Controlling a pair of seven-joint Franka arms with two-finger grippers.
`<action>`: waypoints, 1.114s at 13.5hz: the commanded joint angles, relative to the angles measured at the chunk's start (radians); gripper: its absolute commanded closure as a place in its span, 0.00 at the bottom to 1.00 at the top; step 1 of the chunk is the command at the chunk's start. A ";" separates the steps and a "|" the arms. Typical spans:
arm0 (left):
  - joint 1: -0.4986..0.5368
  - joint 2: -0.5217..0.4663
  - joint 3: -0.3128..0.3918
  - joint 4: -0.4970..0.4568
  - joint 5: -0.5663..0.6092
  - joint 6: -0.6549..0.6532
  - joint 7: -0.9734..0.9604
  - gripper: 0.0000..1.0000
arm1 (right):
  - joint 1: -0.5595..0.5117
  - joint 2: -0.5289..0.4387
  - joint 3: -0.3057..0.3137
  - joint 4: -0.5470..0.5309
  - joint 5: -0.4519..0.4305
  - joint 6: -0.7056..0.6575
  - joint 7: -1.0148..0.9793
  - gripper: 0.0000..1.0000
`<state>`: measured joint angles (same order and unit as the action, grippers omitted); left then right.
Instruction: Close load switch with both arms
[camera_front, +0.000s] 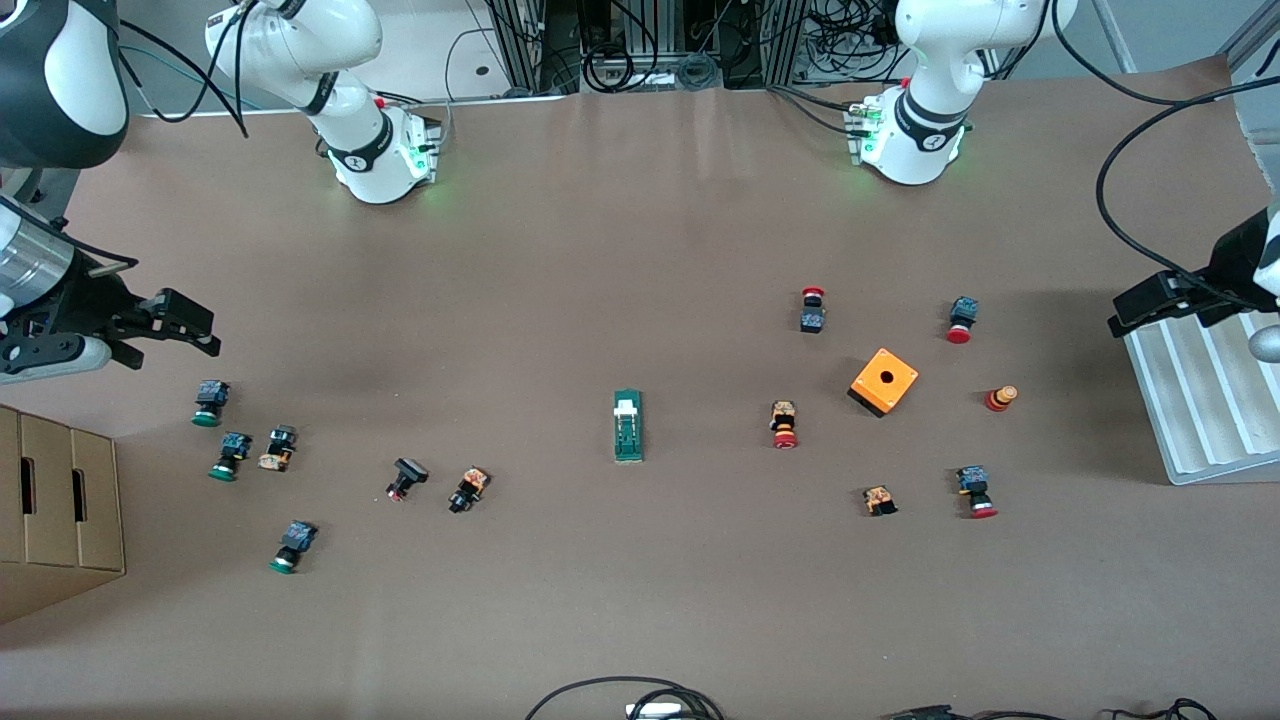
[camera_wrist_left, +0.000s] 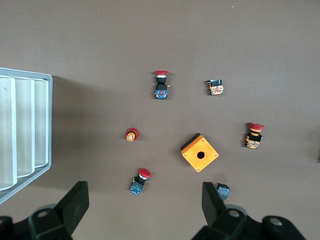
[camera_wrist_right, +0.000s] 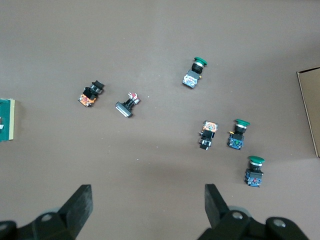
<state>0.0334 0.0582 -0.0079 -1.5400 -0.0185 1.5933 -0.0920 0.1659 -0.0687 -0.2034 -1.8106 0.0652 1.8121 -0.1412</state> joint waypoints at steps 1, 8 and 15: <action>0.006 -0.003 -0.001 0.000 0.002 -0.012 0.006 0.00 | 0.011 -0.014 0.002 0.002 -0.044 -0.016 0.014 0.00; 0.003 0.006 0.014 0.006 0.000 -0.004 0.008 0.00 | 0.012 -0.005 0.004 0.014 -0.045 -0.013 0.017 0.00; -0.006 0.038 0.008 0.012 -0.003 -0.001 0.017 0.00 | 0.011 -0.005 0.004 0.014 -0.045 -0.013 0.015 0.00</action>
<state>0.0309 0.0904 0.0026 -1.5408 -0.0183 1.5950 -0.0900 0.1692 -0.0688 -0.1984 -1.8090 0.0502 1.8121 -0.1412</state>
